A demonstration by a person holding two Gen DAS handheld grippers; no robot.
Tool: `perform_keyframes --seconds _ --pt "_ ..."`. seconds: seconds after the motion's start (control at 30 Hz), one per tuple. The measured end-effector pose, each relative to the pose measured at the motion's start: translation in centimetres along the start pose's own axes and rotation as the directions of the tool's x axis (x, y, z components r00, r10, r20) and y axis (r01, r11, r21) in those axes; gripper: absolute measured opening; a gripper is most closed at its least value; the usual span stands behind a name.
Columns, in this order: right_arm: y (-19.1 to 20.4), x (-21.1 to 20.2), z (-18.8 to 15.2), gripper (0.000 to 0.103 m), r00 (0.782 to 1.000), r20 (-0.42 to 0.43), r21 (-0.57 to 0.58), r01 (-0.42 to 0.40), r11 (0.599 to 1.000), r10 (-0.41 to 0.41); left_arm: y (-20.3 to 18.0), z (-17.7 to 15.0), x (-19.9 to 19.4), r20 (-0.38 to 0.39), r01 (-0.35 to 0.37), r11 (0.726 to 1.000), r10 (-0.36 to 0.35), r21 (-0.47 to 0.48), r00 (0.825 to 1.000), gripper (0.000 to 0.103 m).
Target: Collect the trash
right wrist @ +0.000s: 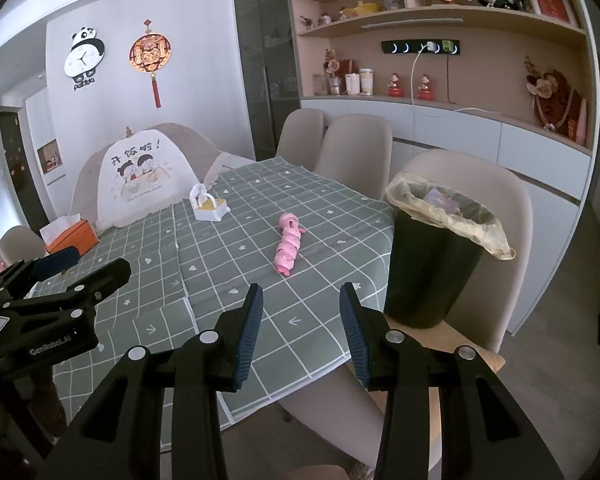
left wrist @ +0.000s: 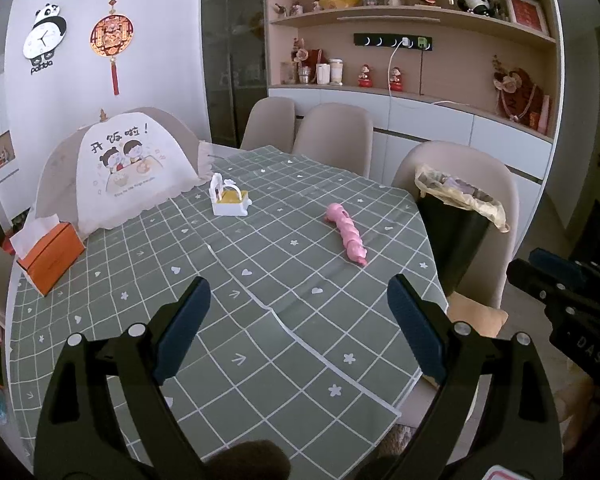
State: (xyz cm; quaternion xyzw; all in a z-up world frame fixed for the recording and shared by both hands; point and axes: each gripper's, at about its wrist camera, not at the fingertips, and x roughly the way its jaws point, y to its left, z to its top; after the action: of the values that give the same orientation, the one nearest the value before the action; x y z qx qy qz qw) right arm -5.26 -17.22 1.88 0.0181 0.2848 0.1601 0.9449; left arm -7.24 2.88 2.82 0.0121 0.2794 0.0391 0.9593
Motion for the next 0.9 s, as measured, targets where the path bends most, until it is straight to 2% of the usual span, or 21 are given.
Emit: perform_keyframes --seconds 0.9 --pt "-1.0 -0.4 0.0 0.038 1.0 0.003 0.016 0.016 1.0 -0.016 -0.6 0.1 0.6 -0.013 0.032 0.999 -0.032 0.008 0.999 0.086"
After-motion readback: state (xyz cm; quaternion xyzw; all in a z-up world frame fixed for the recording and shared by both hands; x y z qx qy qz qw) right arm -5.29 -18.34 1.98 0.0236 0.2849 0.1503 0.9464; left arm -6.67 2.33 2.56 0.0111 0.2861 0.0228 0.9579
